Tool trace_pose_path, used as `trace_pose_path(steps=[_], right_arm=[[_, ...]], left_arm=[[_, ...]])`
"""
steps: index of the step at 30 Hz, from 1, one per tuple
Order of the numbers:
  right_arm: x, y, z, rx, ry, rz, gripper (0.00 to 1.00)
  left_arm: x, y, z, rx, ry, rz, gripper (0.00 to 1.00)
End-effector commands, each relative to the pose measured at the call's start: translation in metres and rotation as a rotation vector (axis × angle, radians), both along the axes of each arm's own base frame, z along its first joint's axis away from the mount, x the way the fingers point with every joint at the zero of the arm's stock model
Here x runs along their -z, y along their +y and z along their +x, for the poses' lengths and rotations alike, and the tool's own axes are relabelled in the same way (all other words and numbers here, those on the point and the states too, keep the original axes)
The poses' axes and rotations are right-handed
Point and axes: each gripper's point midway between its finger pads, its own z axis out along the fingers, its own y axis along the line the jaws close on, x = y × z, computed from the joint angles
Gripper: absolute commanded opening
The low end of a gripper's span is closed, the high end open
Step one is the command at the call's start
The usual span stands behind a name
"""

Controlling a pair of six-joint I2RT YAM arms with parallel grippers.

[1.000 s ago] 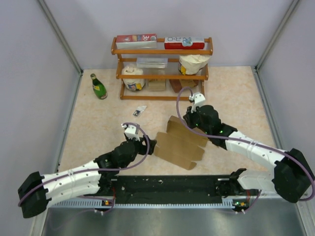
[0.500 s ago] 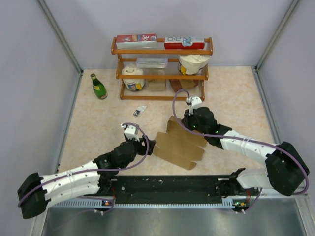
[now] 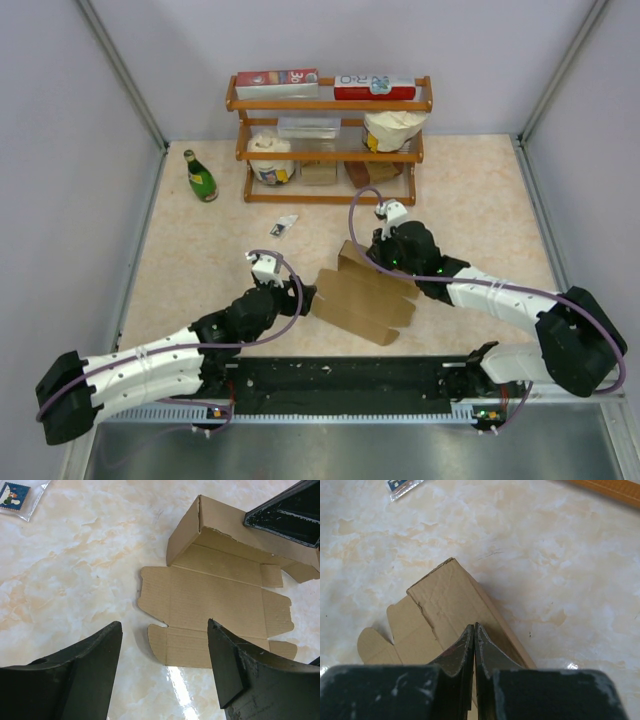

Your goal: Fold the paper box

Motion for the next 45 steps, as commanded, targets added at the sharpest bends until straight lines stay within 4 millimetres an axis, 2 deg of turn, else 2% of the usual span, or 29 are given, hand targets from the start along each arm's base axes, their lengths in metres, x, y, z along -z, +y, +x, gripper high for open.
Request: trace_pose_path(steps=[1, 4, 17, 23, 30, 39, 43, 45], right_arm=[[0.018, -0.005, -0.008, -0.015, 0.045, -0.039, 0.00], [0.013, -0.005, -0.007, -0.015, 0.034, -0.038, 0.00], [-0.044, 0.006, 0.005, -0.028, -0.075, 0.037, 0.00], [-0.056, 0.020, 0.007, -0.073, -0.099, 0.098, 0.03], [-0.051, 0.033, 0.019, -0.087, -0.097, 0.091, 0.04], [-0.018, 0.033, 0.018, -0.103, -0.030, 0.030, 0.04], [-0.018, 0.032, 0.016, -0.107, -0.027, 0.023, 0.04], [-0.024, 0.031, 0.016, -0.103, -0.039, 0.027, 0.04]], left_arm=[[-0.006, -0.001, 0.002, -0.008, -0.017, -0.010, 0.73], [-0.004, -0.002, 0.002, -0.009, -0.009, -0.012, 0.73], [-0.001, -0.001, 0.002, -0.013, 0.002, -0.005, 0.72], [-0.002, -0.002, 0.002, -0.012, 0.002, -0.005, 0.72], [-0.002, 0.000, 0.002, -0.015, 0.005, 0.000, 0.72], [0.000, 0.001, 0.002, -0.020, 0.008, 0.004, 0.72], [-0.001, 0.000, 0.002, -0.020, 0.005, 0.005, 0.72], [-0.003, -0.001, 0.003, -0.020, 0.001, 0.007, 0.72]])
